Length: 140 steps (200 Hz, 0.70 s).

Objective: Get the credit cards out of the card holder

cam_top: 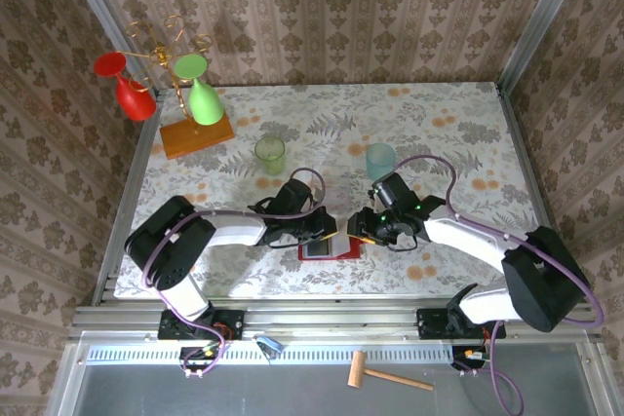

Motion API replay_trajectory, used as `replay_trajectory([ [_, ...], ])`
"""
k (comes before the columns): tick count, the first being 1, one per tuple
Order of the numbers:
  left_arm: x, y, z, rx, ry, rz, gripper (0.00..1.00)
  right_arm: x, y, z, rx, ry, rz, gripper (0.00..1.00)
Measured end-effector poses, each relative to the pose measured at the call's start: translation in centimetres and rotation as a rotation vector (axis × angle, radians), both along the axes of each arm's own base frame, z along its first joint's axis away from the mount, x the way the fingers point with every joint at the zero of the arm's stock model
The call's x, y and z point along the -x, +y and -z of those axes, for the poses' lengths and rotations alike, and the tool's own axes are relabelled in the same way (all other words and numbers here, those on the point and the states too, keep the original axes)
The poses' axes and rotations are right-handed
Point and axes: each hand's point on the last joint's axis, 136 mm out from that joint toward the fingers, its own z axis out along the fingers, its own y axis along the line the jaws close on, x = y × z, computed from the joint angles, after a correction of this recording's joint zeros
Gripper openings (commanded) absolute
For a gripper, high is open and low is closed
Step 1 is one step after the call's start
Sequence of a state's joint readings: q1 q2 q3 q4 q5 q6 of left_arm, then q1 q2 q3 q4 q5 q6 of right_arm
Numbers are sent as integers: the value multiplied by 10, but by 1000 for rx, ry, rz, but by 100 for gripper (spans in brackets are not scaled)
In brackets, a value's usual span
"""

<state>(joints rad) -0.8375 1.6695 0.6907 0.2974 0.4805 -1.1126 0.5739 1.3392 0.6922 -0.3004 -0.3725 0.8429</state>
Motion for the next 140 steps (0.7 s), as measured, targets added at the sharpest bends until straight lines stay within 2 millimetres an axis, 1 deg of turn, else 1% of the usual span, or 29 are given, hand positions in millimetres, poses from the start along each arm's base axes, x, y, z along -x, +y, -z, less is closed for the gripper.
replay_trajectory([
  [28,-1,-7,1,8,6,12,8,1,-8,-5,5,-16,15,44],
  [55,-1,-9,0,13,11,13,8,2,-12,-2,14,-13,25,44],
  [106,-2,-10,-1,17,7,12,7,2,-12,1,16,-8,24,43],
  [140,0,-6,-7,27,-6,7,8,3,-9,10,17,26,15,42],
])
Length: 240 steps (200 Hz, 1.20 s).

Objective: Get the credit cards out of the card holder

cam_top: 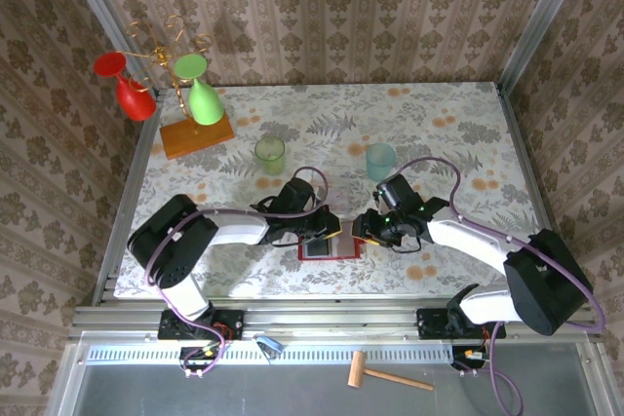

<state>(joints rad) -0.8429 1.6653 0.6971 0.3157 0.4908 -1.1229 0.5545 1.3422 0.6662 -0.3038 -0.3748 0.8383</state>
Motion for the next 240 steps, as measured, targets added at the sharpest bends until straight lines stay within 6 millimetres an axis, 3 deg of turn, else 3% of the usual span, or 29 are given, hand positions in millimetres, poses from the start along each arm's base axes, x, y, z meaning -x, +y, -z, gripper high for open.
replay_trajectory([
  [33,2,11,-7,7,-19,-20,8,-1,5,8,-4,27,-9,41],
  [86,6,33,-6,-3,-32,-61,8,-9,33,9,-10,34,-69,41],
  [162,12,58,4,-37,-31,-105,8,-15,65,9,-14,39,-129,38],
  [240,20,73,16,-101,-25,-113,8,-16,81,11,-26,58,-146,33],
])
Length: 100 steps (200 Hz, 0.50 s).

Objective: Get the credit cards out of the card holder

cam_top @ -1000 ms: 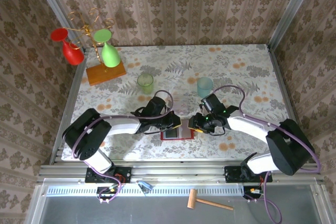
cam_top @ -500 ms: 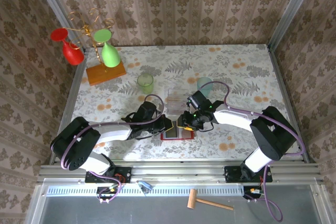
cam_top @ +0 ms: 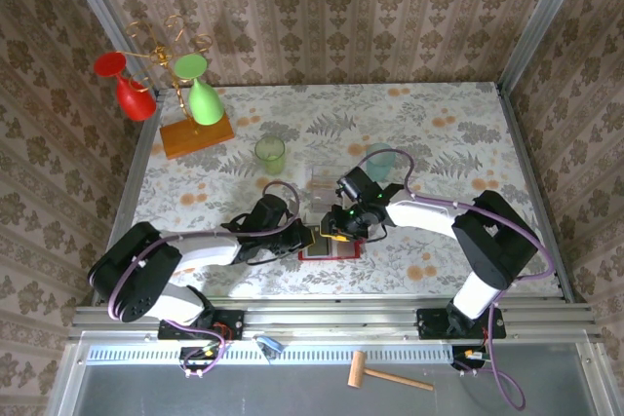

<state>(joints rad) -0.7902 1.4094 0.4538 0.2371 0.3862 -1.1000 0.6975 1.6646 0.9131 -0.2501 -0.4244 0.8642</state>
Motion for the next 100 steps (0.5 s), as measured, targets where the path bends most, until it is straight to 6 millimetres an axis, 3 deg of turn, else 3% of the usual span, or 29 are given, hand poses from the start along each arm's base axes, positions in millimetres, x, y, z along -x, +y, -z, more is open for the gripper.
replay_trajectory([
  [100,0,5,2,-28,-13,1,8,0,6,11,14,23,-9,30],
])
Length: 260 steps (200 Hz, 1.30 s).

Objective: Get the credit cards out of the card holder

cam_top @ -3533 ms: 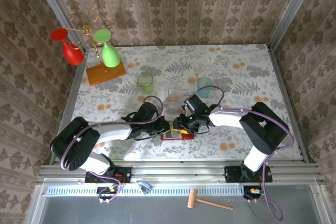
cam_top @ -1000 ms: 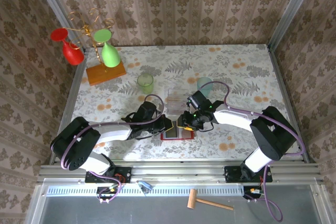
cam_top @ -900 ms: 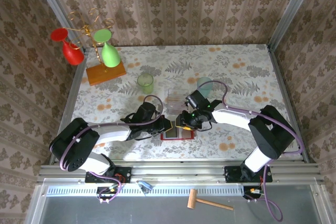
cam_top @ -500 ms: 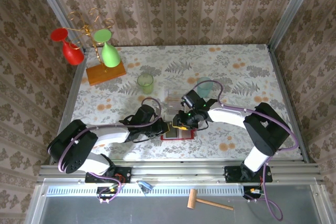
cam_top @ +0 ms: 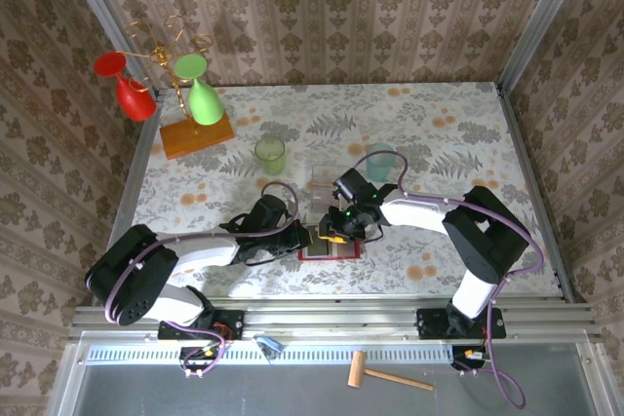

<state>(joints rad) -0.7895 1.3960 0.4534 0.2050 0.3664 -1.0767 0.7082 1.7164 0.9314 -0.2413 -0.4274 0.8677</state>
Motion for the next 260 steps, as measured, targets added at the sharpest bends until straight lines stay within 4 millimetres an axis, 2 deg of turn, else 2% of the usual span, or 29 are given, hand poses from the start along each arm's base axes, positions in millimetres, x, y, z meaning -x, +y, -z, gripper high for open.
replay_trajectory([
  [72,1,2,2,-9,8,-1,8,-4,5,-1,-10,-2,-4,29],
  [260,2,4,4,-20,12,-1,7,-2,1,6,23,11,-16,31],
])
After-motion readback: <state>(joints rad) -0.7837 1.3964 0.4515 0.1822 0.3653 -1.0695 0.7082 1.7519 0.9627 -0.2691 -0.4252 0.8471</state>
